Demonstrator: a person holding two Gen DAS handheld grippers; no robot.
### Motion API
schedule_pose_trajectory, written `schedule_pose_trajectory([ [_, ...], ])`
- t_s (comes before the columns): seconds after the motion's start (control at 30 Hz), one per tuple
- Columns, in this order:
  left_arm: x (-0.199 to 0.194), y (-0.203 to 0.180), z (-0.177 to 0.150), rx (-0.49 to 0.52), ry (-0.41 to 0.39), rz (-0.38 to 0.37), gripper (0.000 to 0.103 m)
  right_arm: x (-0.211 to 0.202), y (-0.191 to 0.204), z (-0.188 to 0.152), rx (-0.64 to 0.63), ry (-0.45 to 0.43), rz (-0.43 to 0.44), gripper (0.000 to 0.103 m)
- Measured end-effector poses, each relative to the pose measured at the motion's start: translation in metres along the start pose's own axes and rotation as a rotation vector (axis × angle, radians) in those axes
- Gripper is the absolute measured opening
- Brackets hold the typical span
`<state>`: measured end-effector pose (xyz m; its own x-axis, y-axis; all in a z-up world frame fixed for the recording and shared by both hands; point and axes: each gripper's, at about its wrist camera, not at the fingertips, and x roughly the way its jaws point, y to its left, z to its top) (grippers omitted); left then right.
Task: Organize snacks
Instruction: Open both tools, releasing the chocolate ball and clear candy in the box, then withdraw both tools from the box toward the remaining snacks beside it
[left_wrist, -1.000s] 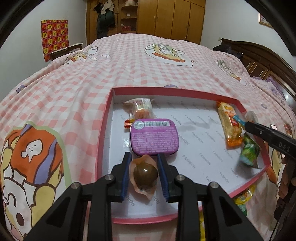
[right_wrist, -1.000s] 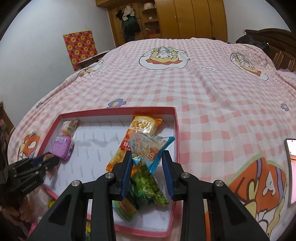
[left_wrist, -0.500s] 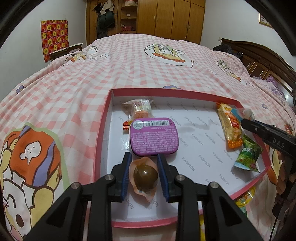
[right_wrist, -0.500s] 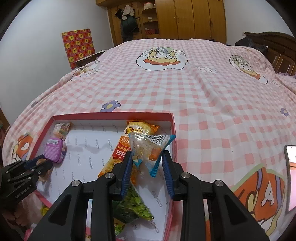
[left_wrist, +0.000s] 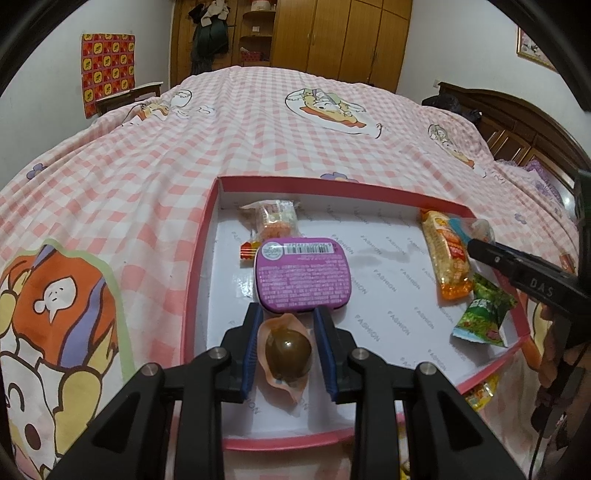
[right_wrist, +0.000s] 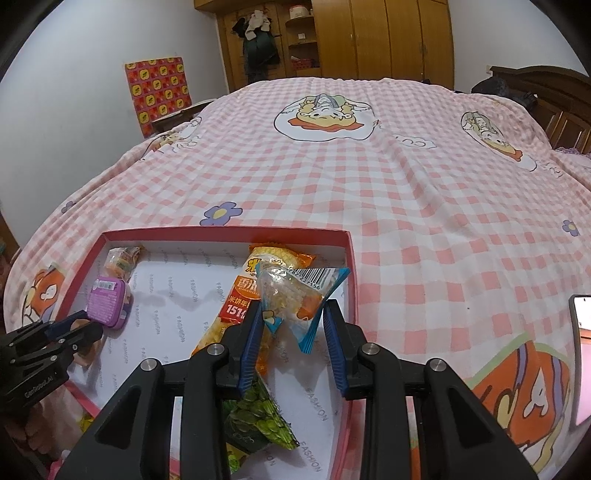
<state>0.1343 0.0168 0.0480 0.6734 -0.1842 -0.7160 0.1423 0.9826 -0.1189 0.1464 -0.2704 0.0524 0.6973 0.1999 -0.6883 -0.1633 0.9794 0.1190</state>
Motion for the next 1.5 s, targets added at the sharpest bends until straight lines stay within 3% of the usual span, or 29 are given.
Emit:
schedule_pose_trajectory([
  [0.1,-0.002,0.002,0.001,-0.019,0.007,-0.025,0.037,0.0,0.0,0.0,-0.004,-0.008,-0.005,0.037],
  [0.23,-0.009,0.004,0.001,-0.037,-0.006,-0.047,0.047,-0.004,0.002,0.0,-0.006,-0.017,0.009,0.053],
  [0.33,-0.017,0.002,0.0,-0.034,-0.016,-0.049,0.05,-0.01,0.003,0.0,-0.008,-0.031,0.024,0.056],
  [0.67,-0.044,0.004,-0.01,-0.057,-0.005,-0.051,0.051,-0.039,0.011,-0.009,-0.023,-0.057,0.062,0.057],
  [1.07,-0.071,0.003,-0.035,-0.061,0.026,-0.06,0.053,-0.065,0.023,-0.037,-0.01,-0.027,0.113,0.057],
  [1.5,-0.065,-0.014,-0.052,-0.044,0.077,-0.107,0.053,-0.083,0.03,-0.07,-0.003,-0.005,0.124,0.057],
])
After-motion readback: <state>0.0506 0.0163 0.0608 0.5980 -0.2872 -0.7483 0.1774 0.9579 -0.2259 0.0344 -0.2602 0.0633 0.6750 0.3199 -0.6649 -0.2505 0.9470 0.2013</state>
